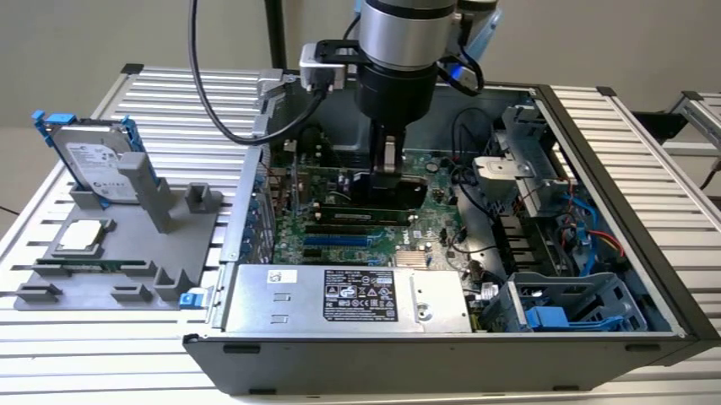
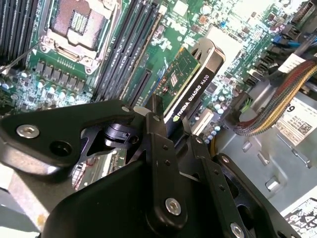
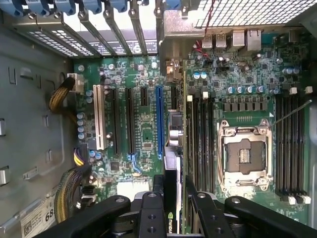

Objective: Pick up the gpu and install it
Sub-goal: 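Insert the gpu into the slot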

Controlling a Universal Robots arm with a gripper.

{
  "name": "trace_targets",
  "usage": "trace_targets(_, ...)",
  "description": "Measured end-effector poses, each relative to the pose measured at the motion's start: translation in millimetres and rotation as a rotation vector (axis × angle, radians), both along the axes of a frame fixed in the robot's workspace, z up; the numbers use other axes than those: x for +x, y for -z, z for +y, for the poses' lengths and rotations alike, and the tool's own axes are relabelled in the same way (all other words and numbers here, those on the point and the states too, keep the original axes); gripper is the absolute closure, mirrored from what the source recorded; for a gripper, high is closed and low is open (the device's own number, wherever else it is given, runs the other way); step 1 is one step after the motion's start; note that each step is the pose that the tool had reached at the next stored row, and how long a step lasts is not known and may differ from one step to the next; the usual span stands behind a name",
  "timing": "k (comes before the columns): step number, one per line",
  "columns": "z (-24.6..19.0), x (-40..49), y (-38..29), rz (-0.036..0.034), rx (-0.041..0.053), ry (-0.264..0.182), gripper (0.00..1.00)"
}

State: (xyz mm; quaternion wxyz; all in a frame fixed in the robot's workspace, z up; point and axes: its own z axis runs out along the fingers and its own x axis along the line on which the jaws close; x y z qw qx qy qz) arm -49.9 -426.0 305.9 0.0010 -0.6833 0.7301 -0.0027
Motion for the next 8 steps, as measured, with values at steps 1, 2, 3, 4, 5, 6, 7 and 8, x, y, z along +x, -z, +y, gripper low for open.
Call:
trace_targets(1, 0.0, 0.0, 1.3, -0.0008, -0.0001, -0.003, 1.0)
trace_targets(2, 0.0, 0.0, 2.5, -0.0014, -0.0001, -0.006, 1.0)
trace_targets(3, 0.0, 0.0, 3.7, -0.0018, 0.0, -0.009, 1.0)
trace_targets(4, 0.0, 0.0, 4.8, -0.002, 0.0, -0.012, 1.0)
trace_targets(5, 0.0, 0.0, 6.1, -0.002, 0.0, -0.014, 1.0)
trace_targets(6, 0.0, 0.0, 7.4, -0.0021, 0.0, -0.016, 1.0)
trace_targets(7, 0.0, 0.0, 8.8, -0.0021, 0.0, -0.018, 1.0)
trace_targets(8, 0.0, 0.0, 10.2, -0.0022, 0.0001, -0.02, 1.0)
